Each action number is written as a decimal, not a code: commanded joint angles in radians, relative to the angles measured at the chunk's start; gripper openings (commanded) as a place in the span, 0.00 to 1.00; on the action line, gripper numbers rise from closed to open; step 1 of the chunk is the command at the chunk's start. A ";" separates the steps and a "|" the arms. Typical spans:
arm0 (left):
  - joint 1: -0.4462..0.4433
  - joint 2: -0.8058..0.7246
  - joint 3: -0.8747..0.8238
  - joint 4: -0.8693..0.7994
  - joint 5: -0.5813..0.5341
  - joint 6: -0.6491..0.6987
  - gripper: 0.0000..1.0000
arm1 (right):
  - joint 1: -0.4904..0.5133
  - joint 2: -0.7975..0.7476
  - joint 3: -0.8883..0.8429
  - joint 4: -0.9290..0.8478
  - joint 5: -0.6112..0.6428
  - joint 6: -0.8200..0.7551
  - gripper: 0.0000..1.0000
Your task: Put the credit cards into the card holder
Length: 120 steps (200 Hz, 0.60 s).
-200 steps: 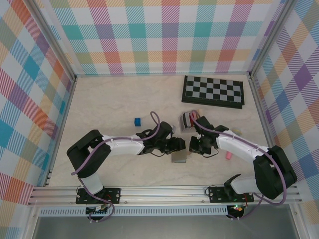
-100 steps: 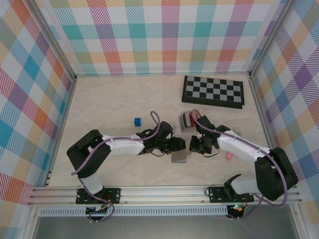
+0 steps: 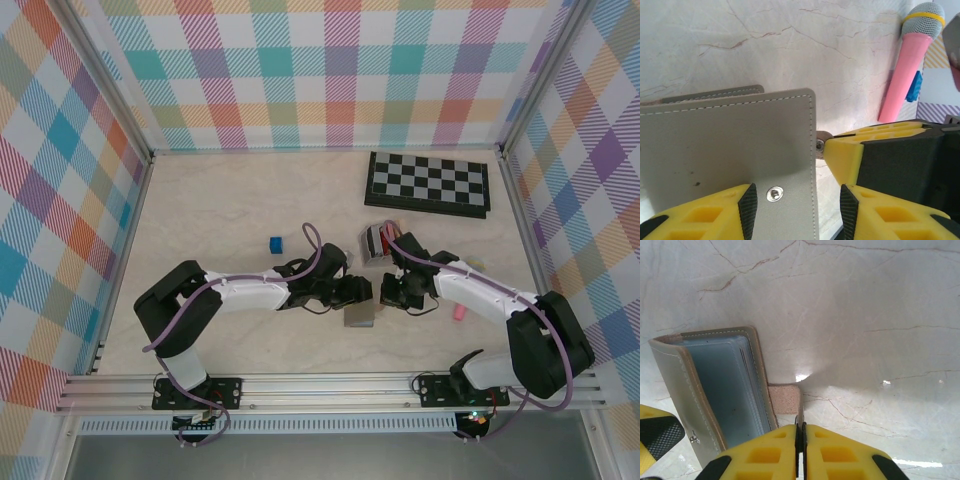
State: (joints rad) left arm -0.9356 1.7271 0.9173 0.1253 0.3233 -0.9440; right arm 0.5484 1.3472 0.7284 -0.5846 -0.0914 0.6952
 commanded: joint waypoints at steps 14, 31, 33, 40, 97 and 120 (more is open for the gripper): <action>-0.014 -0.090 0.043 -0.159 -0.120 0.084 0.51 | -0.010 -0.024 0.009 0.006 -0.027 0.000 0.10; -0.014 -0.135 0.046 -0.264 -0.208 0.115 0.52 | -0.010 -0.028 0.009 0.006 -0.033 0.000 0.09; -0.013 -0.138 0.047 -0.275 -0.219 0.115 0.52 | -0.010 -0.029 0.010 0.005 -0.035 -0.001 0.09; -0.011 -0.142 0.046 -0.311 -0.244 0.117 0.52 | -0.009 -0.031 0.008 0.008 -0.039 -0.002 0.09; 0.003 -0.036 0.050 -0.296 -0.144 0.114 0.47 | -0.010 -0.052 -0.002 0.017 -0.051 -0.015 0.07; 0.003 0.009 0.075 -0.295 -0.130 0.118 0.47 | -0.010 -0.071 -0.010 0.021 -0.054 0.000 0.08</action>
State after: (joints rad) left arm -0.9371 1.6924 0.9516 -0.1406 0.1661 -0.8433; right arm 0.5430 1.3136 0.7284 -0.5762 -0.1253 0.6945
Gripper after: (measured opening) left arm 0.470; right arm 0.083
